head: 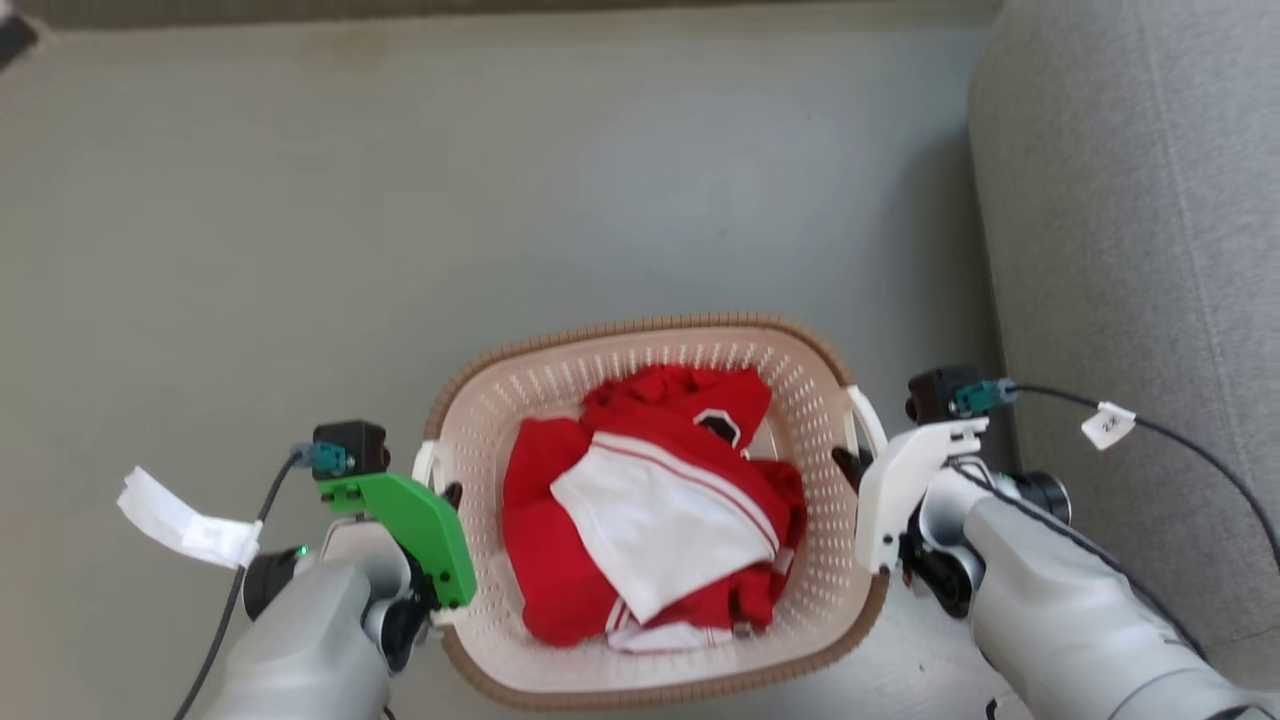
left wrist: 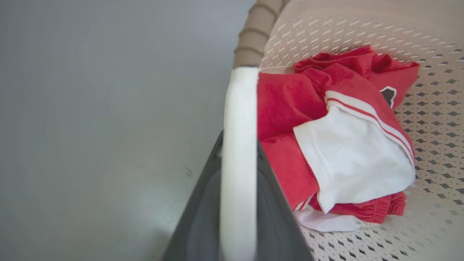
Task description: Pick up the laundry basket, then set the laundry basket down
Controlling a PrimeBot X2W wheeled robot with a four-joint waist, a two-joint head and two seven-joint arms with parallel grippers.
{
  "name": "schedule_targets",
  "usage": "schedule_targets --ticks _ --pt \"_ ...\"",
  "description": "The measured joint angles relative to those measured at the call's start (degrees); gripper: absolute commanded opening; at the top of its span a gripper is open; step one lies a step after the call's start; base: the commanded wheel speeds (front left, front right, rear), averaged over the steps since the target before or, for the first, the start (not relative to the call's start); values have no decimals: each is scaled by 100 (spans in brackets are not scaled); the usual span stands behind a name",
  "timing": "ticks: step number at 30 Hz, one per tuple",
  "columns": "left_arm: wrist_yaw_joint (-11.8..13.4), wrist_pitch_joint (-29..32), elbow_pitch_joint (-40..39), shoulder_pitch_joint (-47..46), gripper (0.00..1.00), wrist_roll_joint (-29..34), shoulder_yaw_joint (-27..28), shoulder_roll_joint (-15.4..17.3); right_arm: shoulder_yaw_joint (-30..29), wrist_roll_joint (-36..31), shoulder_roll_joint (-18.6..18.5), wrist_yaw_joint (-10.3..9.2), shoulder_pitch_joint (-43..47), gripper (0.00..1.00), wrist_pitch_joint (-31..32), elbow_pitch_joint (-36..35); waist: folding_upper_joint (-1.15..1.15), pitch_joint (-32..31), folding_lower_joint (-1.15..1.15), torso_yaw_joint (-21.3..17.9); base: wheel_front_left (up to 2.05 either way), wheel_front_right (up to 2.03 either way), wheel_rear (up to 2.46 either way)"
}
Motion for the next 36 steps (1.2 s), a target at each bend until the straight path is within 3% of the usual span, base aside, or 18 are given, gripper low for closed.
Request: schedule_targets --ticks 20,36 --pt "0 400 78 802 0 -423 -318 1 380 471 23 -1 734 0 419 107 0 -1554 0 -138 0 0 0" --pt "1 475 35 843 0 -523 -444 33 486 650 20 -1 743 0 511 151 0 -1755 0 -198 0 0 0"
